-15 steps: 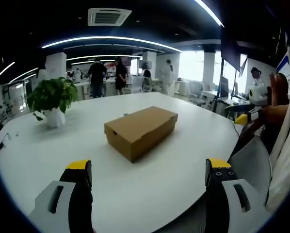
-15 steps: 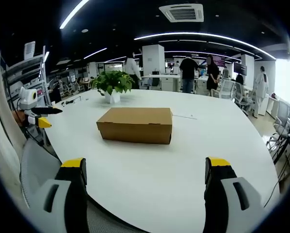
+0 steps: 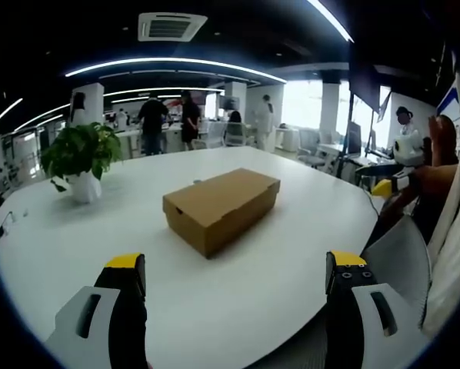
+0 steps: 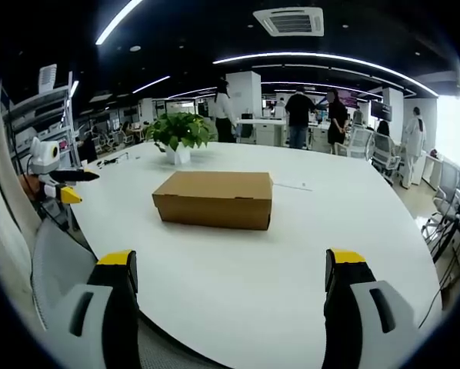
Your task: Operate the shoe box by opening the lid, removing the specified soft item, and placing it in the target area until the item is outside and the box remains undamaged.
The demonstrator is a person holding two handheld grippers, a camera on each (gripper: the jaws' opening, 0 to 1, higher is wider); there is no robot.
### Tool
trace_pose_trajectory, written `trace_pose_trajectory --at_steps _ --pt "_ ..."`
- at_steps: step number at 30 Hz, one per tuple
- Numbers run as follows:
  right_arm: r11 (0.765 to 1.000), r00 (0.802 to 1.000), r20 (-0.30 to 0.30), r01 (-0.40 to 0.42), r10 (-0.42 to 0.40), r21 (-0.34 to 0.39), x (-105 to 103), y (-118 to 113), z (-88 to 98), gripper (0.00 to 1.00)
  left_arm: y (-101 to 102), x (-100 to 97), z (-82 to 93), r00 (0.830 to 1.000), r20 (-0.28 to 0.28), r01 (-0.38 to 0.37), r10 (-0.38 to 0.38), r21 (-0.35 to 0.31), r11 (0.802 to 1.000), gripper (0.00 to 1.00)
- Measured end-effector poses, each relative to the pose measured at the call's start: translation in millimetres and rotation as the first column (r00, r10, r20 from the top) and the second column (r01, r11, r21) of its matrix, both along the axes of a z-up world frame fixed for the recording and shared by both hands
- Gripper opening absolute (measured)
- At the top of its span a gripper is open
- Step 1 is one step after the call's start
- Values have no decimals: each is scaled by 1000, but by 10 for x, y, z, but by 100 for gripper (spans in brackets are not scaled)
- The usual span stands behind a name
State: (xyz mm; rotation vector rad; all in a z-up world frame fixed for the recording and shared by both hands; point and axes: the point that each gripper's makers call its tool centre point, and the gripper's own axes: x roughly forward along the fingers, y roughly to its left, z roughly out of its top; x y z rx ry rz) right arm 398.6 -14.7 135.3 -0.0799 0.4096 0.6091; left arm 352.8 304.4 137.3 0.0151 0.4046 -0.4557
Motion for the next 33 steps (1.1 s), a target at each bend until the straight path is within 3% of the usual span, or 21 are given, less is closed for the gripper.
trace_pose_trajectory --at_steps 33 --pt "1000 1000 1 -4 4 -5 47 7 -2 97 -52 70 -48 1000 -8 16 -16 -1 1000 100"
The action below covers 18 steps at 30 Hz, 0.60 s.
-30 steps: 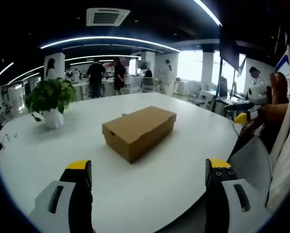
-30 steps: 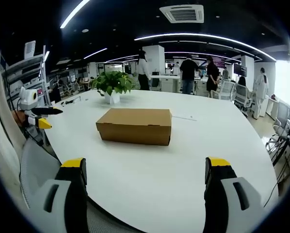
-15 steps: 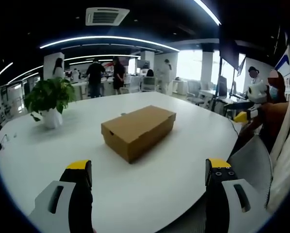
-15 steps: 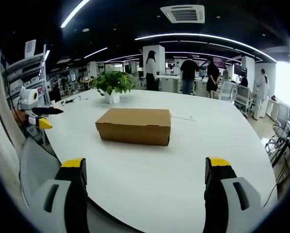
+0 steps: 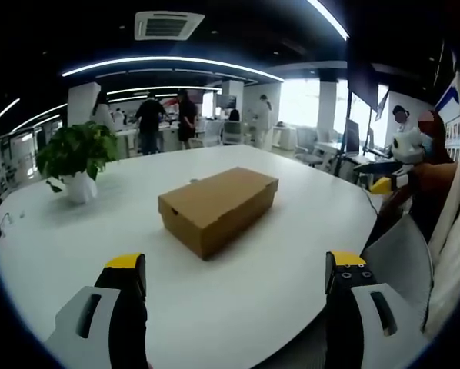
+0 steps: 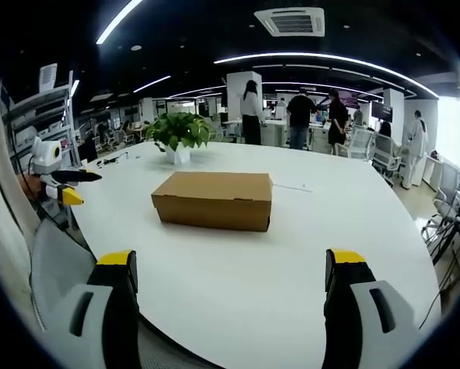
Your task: Operate the shoe box by opening the lid, removing the specified soft item, and placing it in the target area until the item is outside and the box remains undamaged.
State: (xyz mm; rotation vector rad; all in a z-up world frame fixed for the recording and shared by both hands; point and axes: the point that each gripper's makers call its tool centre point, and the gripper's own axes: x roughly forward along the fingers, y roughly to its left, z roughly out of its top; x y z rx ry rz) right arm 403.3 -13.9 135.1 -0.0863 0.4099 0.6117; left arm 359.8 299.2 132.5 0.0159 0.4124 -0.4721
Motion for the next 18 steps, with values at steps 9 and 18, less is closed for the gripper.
trace_pose_trajectory --at_steps 9,18 --pt "1000 1000 -3 -3 3 -7 48 -12 -22 97 -15 50 -21 1000 -11 -3 3 5 1000 99" --pt "999 1000 -2 -28 28 -17 151 16 -42 97 -29 126 -27 1000 -10 -8 8 1 1000 98"
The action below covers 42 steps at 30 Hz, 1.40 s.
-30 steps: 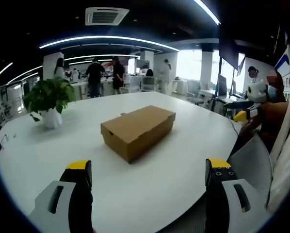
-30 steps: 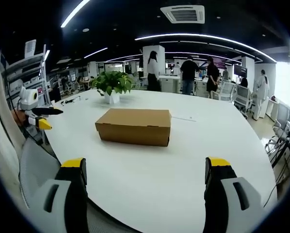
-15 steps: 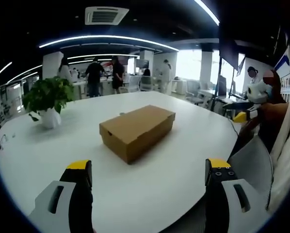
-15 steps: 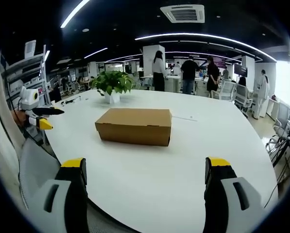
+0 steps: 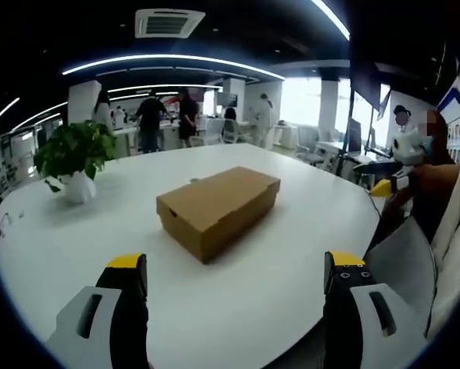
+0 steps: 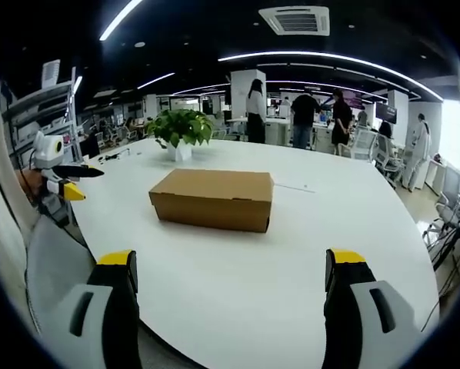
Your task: Operate the shoe box by opening the lid, removing the specified soft item, and placing it in the target area until the item is outside and the box remains undamaged.
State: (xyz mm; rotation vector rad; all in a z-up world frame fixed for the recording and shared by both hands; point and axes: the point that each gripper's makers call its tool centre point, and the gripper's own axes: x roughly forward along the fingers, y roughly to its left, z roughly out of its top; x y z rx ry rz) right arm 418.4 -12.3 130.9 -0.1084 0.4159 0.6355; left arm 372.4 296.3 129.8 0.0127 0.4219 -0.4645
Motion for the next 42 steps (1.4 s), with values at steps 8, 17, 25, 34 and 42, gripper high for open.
trace_pose_trajectory --at_steps 8,17,25,34,42 --pt "999 999 -1 -36 36 -33 125 32 -46 97 -34 78 -33 1000 -10 -10 10 0 1000 98" --pt "996 997 -5 -71 71 -48 259 65 -61 97 -124 202 -73 1000 -18 -1 1 6 1000 96" --pt "994 995 -4 -97 97 -52 410 87 -46 97 -131 323 -88 999 -31 -13 13 13 1000 96" --pt "990 991 -24 -131 130 -58 572 108 -110 97 -109 425 -146 999 -40 -11 12 14 1000 95" --pt "983 985 -43 -169 166 -75 716 152 -206 97 -44 573 -223 998 -50 -29 30 15 999 93"
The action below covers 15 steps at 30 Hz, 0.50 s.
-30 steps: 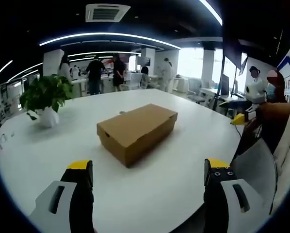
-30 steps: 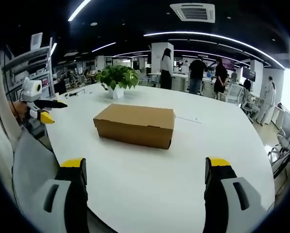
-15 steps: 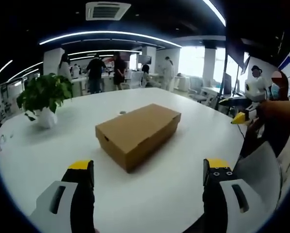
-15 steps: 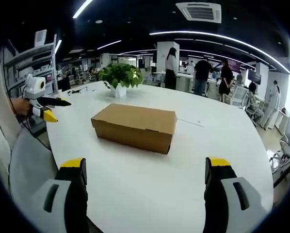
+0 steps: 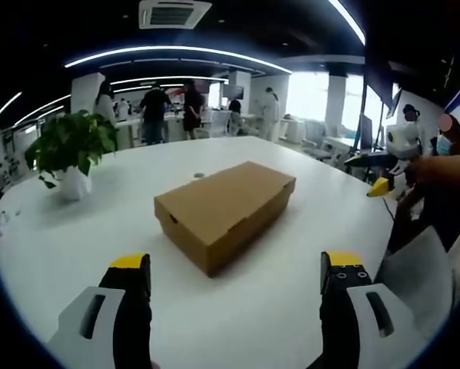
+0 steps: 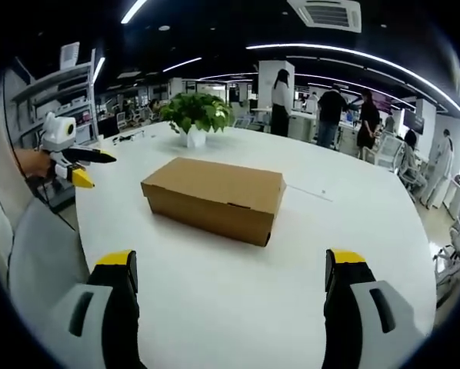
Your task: Operate the shoe box by opening the lid, removing the specified soft item, and placing it in the target area until the item is outside and the box remains undamaged.
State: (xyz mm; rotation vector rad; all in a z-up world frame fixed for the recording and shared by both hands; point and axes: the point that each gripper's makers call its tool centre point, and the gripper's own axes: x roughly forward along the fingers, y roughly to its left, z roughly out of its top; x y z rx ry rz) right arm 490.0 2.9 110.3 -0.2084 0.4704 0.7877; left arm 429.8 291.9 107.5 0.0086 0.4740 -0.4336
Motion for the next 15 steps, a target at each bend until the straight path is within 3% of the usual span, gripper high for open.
trace_pose_trajectory --at_steps 15 --pt "998 998 -17 -55 55 -38 309 52 -204 97 18 204 -229 1000 -29 -11 11 20 1000 91"
